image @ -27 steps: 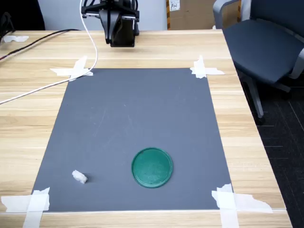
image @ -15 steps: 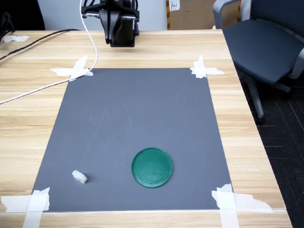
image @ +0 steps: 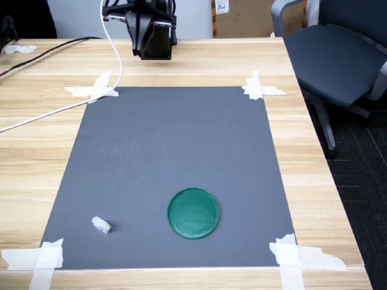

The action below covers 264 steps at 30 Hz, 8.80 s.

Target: Grasp a white terminal and put it in the green lid.

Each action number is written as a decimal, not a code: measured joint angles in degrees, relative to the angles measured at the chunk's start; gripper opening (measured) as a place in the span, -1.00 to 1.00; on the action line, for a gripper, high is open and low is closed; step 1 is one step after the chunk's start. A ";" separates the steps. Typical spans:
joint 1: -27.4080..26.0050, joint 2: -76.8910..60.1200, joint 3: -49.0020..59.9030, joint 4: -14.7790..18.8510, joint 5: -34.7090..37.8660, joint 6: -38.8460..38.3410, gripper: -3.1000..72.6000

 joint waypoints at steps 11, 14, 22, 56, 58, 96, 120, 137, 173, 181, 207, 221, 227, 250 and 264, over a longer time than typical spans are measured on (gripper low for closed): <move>0.00 13.85 -9.28 -1.84 -0.12 -0.34 -1.00; 0.00 18.97 -11.88 -1.84 -0.19 -0.34 -1.00; 0.00 31.90 -18.32 -1.97 1.93 -0.34 -1.00; 0.00 67.93 -46.20 -3.11 21.01 -20.96 -0.84; 0.00 69.22 -46.88 -3.11 21.01 -19.86 -0.74; 0.00 84.85 -61.93 1.07 25.97 -26.73 0.28; -11.25 101.77 -85.17 15.23 32.79 -57.56 0.28; -11.25 110.74 -94.30 17.92 36.10 -68.86 0.28; -11.25 118.18 -94.64 20.61 31.52 -66.11 0.28; -11.25 120.09 -94.69 20.60 30.76 -65.92 0.28; -11.25 121.73 -94.75 21.19 30.89 -64.56 -0.69; -11.25 118.68 -94.75 21.45 31.76 -63.39 -0.71; -11.25 114.08 -94.75 23.46 35.83 -63.37 -0.71; 2.28 96.14 -81.07 14.99 33.83 -48.43 -0.71; 7.93 103.58 -81.01 9.17 25.17 -37.50 -0.71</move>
